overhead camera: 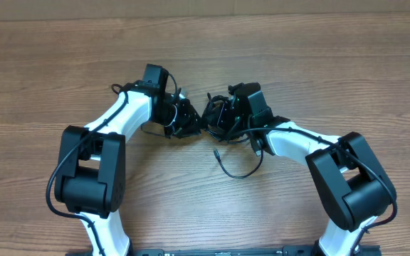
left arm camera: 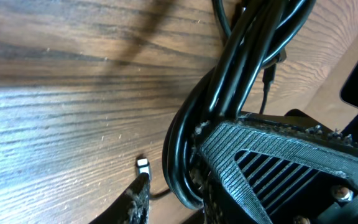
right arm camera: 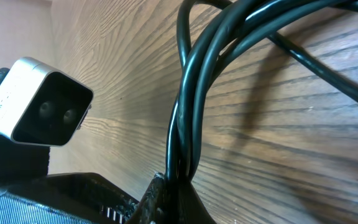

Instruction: Untangle cables

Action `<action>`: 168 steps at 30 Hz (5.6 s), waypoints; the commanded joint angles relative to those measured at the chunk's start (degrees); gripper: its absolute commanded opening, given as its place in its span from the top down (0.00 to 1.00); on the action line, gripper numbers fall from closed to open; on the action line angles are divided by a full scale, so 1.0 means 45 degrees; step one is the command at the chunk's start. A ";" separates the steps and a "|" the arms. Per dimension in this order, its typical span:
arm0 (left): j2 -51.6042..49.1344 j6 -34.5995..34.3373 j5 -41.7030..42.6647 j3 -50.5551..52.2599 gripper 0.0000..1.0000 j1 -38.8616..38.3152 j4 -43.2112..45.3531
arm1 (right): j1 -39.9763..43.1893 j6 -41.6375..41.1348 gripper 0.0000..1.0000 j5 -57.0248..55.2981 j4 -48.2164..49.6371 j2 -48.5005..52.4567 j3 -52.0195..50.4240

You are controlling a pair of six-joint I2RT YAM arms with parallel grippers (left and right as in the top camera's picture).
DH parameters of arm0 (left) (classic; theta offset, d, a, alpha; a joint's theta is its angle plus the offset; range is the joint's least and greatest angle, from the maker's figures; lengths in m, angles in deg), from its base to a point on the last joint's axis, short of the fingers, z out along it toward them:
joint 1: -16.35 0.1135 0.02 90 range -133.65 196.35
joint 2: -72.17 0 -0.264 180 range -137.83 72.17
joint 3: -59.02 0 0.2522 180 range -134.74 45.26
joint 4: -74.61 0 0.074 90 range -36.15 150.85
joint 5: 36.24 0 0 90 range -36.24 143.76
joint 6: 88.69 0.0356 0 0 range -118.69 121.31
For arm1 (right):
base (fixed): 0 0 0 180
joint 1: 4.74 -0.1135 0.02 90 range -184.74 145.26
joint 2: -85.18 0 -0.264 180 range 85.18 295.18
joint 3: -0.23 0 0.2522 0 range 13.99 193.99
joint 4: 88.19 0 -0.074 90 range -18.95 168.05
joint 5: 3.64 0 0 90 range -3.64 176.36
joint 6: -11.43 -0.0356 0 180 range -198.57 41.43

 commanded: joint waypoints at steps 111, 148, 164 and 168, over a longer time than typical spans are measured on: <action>0.0204 0.2497 -0.4391 0.0330 0.79 -0.1025 -0.1860 | 0.0505 0.7334 0.59 -0.6110 -1.0826 -0.0384 0.2152; 0.0209 0.5693 -0.0335 -0.0525 0.61 0.3759 -0.4250 | 0.0529 0.8097 0.53 -0.8262 -0.9384 -0.0359 0.1724; 0.0209 0.0787 -0.4580 -0.0529 0.57 -0.1316 -0.0267 | 0.0529 0.8097 0.50 -0.5795 -1.1419 -0.0670 0.3925; 0.0209 0.0010 -0.6028 -0.0525 0.60 -0.2001 -0.0199 | 0.0534 0.8092 0.48 -0.5799 -1.1385 -0.0670 0.3915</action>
